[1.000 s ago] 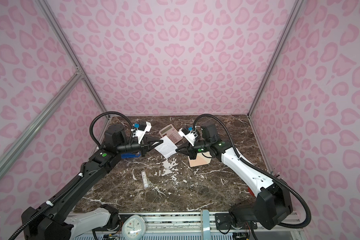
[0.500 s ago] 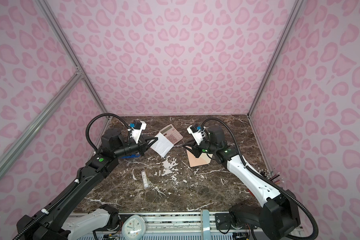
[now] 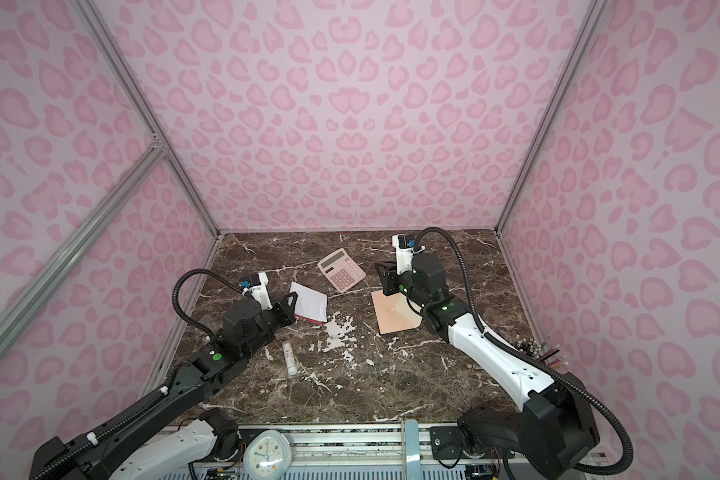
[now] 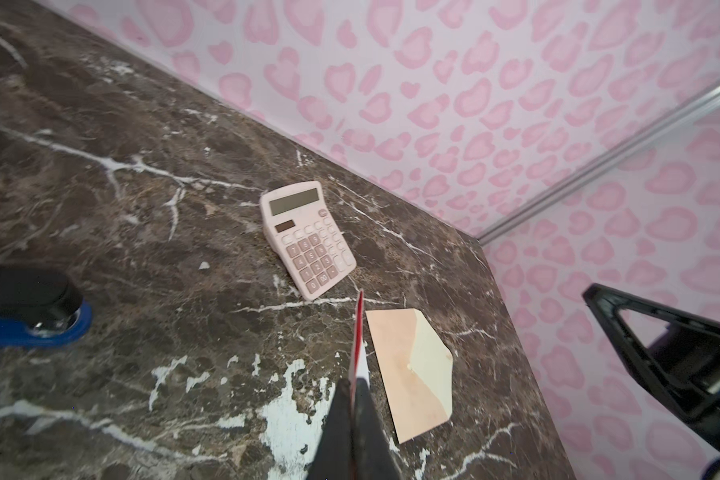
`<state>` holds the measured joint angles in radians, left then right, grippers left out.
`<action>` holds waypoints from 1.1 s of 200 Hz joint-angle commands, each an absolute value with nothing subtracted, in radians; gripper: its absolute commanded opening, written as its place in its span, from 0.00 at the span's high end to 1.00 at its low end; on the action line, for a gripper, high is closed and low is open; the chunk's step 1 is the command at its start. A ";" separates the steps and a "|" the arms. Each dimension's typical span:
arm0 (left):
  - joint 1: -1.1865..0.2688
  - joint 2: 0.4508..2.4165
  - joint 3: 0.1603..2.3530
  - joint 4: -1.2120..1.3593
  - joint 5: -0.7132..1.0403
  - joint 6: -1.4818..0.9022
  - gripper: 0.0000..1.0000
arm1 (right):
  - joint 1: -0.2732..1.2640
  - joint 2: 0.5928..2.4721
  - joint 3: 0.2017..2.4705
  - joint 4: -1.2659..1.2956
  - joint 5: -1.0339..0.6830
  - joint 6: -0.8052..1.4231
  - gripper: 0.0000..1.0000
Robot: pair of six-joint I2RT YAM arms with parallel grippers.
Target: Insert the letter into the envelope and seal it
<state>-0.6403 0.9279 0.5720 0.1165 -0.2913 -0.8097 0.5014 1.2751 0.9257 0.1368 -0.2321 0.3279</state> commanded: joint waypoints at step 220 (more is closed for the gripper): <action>-0.781 1.652 0.538 0.715 -0.926 -1.625 0.96 | 0.542 1.213 0.940 0.120 -0.173 0.307 0.72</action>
<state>-0.7818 1.6203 0.5434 0.6533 -0.9283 -1.5570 0.5411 1.2209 0.9478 0.1234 -0.1925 0.3202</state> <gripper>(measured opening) 0.049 0.279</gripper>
